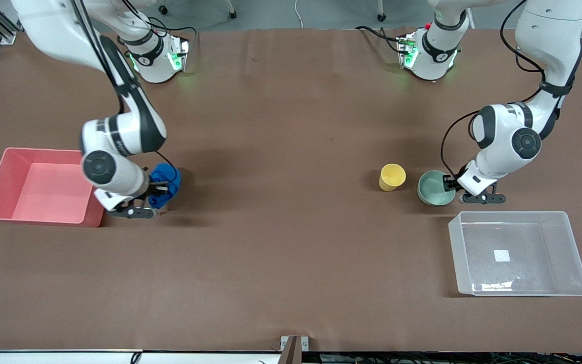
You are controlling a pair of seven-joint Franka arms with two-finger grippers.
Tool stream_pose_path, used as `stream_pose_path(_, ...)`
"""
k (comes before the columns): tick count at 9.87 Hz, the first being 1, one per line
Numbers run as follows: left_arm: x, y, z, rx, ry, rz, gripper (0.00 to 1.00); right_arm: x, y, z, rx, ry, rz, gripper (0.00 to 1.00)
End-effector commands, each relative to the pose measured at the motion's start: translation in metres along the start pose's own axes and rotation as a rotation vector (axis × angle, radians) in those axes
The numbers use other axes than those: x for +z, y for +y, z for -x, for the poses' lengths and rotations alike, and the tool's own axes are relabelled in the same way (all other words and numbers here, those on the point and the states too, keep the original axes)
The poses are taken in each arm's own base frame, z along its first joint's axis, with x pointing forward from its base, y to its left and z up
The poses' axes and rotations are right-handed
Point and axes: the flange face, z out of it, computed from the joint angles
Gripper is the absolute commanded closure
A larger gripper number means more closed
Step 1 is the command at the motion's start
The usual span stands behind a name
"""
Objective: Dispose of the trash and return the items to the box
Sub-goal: 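Carry the cloth into the pink bin while the left gripper carries the bowl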
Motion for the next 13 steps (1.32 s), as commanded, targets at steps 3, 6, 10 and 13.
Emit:
stream_pose_path(3, -0.041, 0.014, -0.009, 0.039, 0.035, -0.004, 0.97, -0.102, 0.170, -0.004, -0.086, -0.039, -0.048, 0.99)
stream_pose_path(6, -0.118, 0.018, -0.064, 0.045, 0.040, 0.002, 0.98, -0.021, 0.297, -0.005, -0.202, 0.025, -0.079, 0.98)
stream_pose_path(10, -0.168, 0.004, -0.147, 0.019, 0.009, 0.041, 0.99, 0.114, 0.320, 0.005, -0.190, 0.082, -0.093, 0.95)
stream_pose_path(13, -0.153, -0.050, -0.175, 0.042, 0.022, 0.046, 1.00, 0.135, 0.320, 0.004, -0.181, 0.070, -0.101, 0.00)
